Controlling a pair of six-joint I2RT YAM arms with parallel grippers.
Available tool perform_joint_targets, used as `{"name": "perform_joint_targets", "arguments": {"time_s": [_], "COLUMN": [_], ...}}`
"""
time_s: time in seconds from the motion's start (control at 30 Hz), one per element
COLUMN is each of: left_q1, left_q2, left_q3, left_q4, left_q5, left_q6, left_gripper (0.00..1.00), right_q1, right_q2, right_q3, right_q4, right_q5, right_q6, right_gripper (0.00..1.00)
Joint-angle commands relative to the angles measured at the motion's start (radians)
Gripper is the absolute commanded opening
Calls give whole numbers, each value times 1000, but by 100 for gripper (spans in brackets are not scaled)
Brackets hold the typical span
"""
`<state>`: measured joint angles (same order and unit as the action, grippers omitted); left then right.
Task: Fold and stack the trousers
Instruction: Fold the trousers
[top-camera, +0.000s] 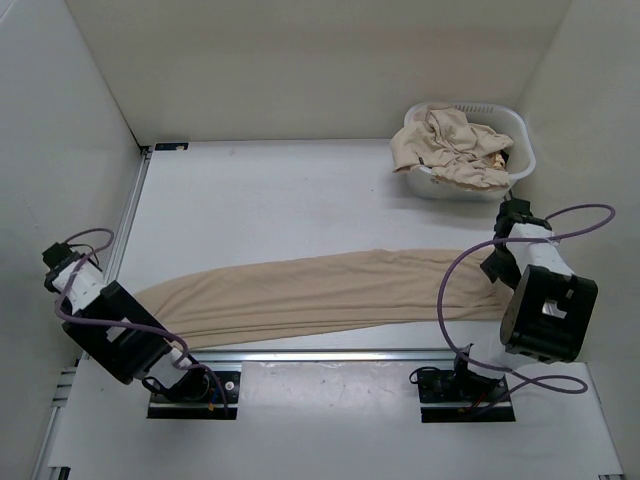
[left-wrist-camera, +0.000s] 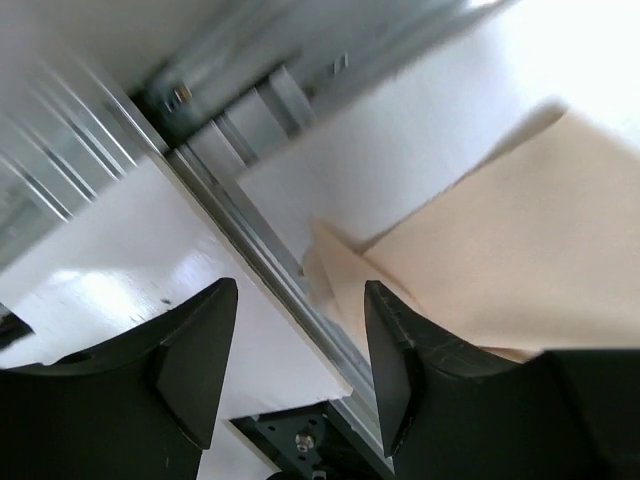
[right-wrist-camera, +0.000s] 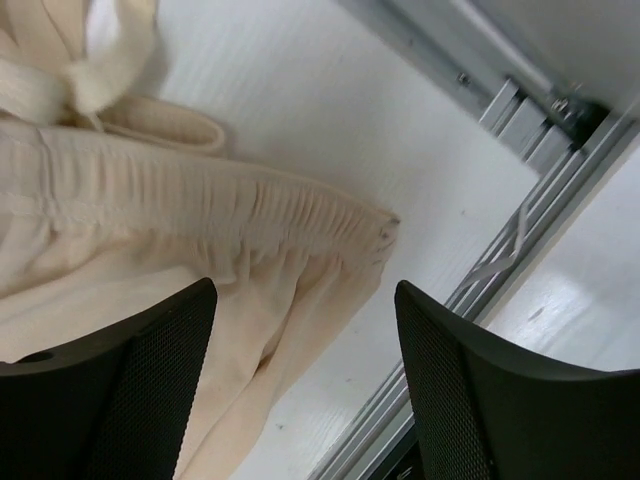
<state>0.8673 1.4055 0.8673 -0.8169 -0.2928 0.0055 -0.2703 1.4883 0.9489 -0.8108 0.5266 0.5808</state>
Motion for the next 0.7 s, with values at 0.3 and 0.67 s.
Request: {"name": "perform_joint_targets", "arguments": {"time_s": [0.3,0.67], "left_q1": [-209,-324], "left_q2": [79,254], "left_q3": [93,-7], "left_q4": [-61,102], "left_q5": [210,100], "left_q6": [-6,-6], "left_gripper": [69,72], "right_q1": [8,19], "right_q2": [289,323], "right_q3": [145,73], "right_q4": [189,236], "right_q5": [-35,-91], "right_q6": [-191,-242], "right_gripper": [82,73]}}
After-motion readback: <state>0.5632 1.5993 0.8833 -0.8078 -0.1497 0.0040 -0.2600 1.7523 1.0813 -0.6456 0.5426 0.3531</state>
